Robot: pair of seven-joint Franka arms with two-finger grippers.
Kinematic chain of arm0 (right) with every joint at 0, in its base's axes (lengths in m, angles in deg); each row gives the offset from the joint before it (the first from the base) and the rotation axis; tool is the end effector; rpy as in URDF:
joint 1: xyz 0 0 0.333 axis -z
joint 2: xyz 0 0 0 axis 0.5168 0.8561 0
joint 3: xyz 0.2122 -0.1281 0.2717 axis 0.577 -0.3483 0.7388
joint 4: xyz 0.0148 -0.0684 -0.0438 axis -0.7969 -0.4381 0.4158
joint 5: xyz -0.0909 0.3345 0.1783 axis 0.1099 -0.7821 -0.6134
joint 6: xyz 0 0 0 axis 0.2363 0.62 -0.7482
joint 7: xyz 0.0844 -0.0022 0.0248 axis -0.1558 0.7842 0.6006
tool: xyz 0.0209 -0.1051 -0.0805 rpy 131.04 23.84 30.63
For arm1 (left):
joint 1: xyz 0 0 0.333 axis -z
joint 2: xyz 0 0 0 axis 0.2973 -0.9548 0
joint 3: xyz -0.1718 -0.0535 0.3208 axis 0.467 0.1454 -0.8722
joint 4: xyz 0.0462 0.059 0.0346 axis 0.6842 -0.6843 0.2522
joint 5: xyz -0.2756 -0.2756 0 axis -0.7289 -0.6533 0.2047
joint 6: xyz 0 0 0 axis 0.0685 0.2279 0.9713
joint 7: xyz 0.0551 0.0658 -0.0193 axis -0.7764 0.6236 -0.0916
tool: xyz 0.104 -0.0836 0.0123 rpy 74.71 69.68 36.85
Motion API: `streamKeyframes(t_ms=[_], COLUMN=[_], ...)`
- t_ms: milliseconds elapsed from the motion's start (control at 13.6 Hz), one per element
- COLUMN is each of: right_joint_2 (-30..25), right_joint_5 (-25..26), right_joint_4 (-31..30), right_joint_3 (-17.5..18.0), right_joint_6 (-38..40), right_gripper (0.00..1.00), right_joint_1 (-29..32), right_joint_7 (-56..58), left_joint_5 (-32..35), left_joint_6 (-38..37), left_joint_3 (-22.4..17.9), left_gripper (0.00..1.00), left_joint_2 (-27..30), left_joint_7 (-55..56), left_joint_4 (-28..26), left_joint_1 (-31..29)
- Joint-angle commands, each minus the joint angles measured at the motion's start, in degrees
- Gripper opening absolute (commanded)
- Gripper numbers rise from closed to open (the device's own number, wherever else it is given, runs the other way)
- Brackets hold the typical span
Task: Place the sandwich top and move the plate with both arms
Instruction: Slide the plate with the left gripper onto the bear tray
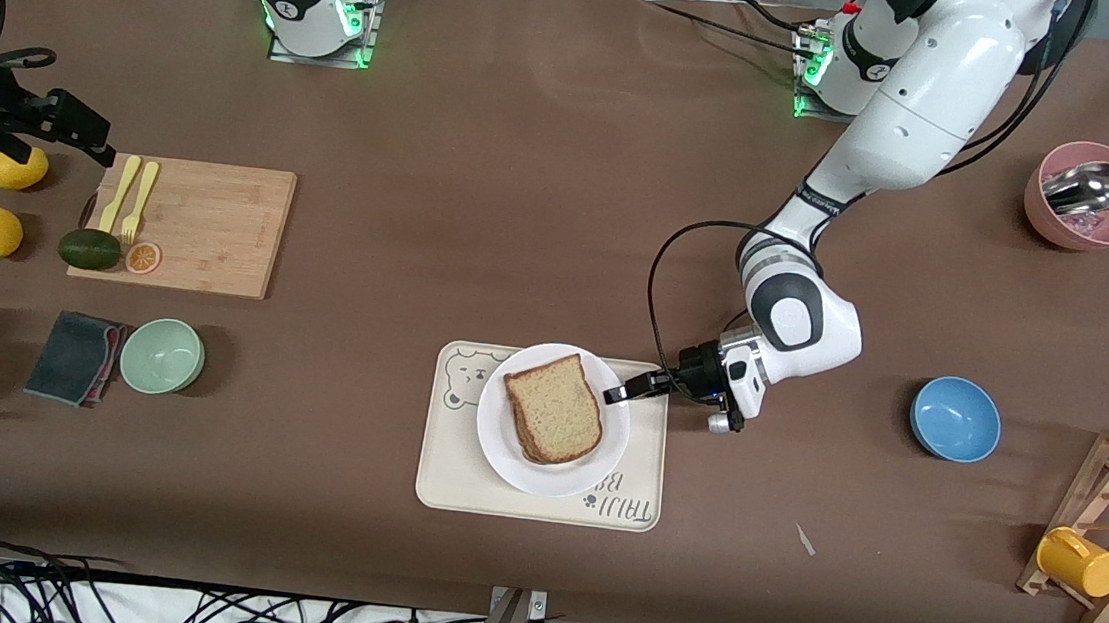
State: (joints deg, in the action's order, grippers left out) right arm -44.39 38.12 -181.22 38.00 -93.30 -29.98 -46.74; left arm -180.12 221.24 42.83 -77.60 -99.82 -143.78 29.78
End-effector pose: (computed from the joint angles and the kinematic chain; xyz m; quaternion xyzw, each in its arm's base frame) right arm 0.5452 -0.0087 0.6123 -0.9996 -0.0252 -0.0014 0.0123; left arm 0.6814 -0.3021 0.1704 0.8235 0.1667 0.0589 0.5391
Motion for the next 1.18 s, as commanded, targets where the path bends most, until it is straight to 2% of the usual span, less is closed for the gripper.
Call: streamKeyframes(t_ms=[0, 295, 737, 884, 1105], right_joint_2=[0.4, 0.4, 0.4, 0.5, 0.4], right_joint_5=[0.5, 0.5, 0.5, 0.5, 0.5], right_joint_4=[1.5, 1.5, 1.5, 1.5, 1.5], right_joint_3=[0.0, 0.0, 0.0, 0.0, 0.0], right_joint_6=[1.2, 1.2, 1.2, 1.2, 1.2], right_gripper=[1.0, 1.0, 1.0, 1.0, 1.0], right_joint_1=[-0.2, -0.2, -0.2, -0.2, -0.2], right_joint_7=[-0.6, -0.6, -0.6, -0.6, -0.6], left_joint_5=[2.0, 2.0, 2.3, 2.3, 2.3], left_joint_6=[0.5, 3.7, 4.3, 4.5, 4.5], left_joint_3=[0.1, -0.3, -0.4, -0.5, -0.5], left_gripper=[0.0, 0.0, 0.0, 0.06, 0.1], left_joint_2=[-2.4, -7.0, -7.0, -7.1, -7.2], left_joint_7=[2.1, 2.3, 2.3, 2.4, 2.3], left_joint_4=[3.4, 8.9, 9.0, 9.0, 9.0], left_joint_1=[0.9, 2.6, 2.6, 2.7, 2.7])
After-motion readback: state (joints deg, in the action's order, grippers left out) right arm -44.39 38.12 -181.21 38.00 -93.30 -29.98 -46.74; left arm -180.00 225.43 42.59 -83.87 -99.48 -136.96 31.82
